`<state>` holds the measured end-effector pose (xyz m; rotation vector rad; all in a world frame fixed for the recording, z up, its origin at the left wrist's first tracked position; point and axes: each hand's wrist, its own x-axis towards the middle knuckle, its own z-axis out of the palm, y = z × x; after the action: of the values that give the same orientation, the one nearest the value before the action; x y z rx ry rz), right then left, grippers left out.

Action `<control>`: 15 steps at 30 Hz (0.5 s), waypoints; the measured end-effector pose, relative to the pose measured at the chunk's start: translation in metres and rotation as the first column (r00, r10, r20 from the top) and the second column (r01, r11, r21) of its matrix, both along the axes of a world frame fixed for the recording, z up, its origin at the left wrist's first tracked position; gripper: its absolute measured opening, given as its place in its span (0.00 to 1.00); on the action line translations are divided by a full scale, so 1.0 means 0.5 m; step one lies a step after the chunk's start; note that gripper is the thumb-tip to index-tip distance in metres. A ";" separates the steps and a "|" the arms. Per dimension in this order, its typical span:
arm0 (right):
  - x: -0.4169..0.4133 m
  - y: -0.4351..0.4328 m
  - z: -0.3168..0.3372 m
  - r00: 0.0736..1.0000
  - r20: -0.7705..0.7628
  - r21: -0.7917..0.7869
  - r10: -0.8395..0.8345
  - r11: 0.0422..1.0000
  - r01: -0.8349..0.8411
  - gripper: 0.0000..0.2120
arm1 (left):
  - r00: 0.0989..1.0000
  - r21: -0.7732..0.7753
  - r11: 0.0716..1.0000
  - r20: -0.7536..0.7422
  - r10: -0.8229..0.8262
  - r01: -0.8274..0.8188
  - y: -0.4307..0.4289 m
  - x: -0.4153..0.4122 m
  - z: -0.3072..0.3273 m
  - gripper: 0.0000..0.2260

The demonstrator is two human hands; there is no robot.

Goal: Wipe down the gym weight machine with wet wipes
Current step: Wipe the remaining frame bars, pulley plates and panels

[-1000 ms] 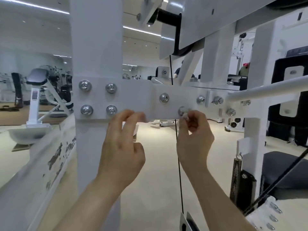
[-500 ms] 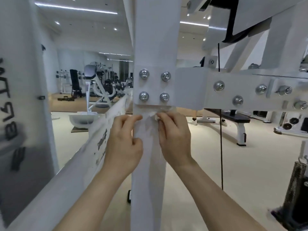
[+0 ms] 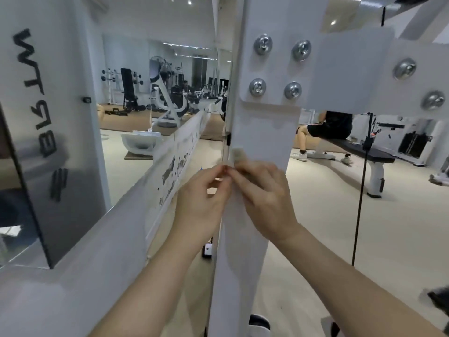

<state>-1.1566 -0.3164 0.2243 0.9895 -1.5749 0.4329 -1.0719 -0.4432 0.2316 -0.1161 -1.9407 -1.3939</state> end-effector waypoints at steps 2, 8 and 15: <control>-0.002 0.015 -0.063 0.998 -0.004 0.072 0.058 0.996 -0.058 0.07 | 0.999 0.072 0.997 0.034 0.032 -0.035 0.003 -0.015 -0.012 0.13; 0.013 0.089 -0.154 0.997 0.083 0.361 0.002 0.932 -0.032 0.10 | 0.988 -0.020 0.988 0.034 0.151 -0.150 0.020 -0.005 -0.099 0.19; 0.029 0.072 -0.081 0.928 -0.021 0.180 -0.373 0.911 0.370 0.23 | 0.948 -0.437 0.865 -0.295 0.120 -0.246 0.035 -0.013 -0.148 0.20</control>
<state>-1.1421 -0.2806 0.1837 0.7947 -1.7917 0.0309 -1.0784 -0.4256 0.1577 -0.3153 -1.9684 -0.7193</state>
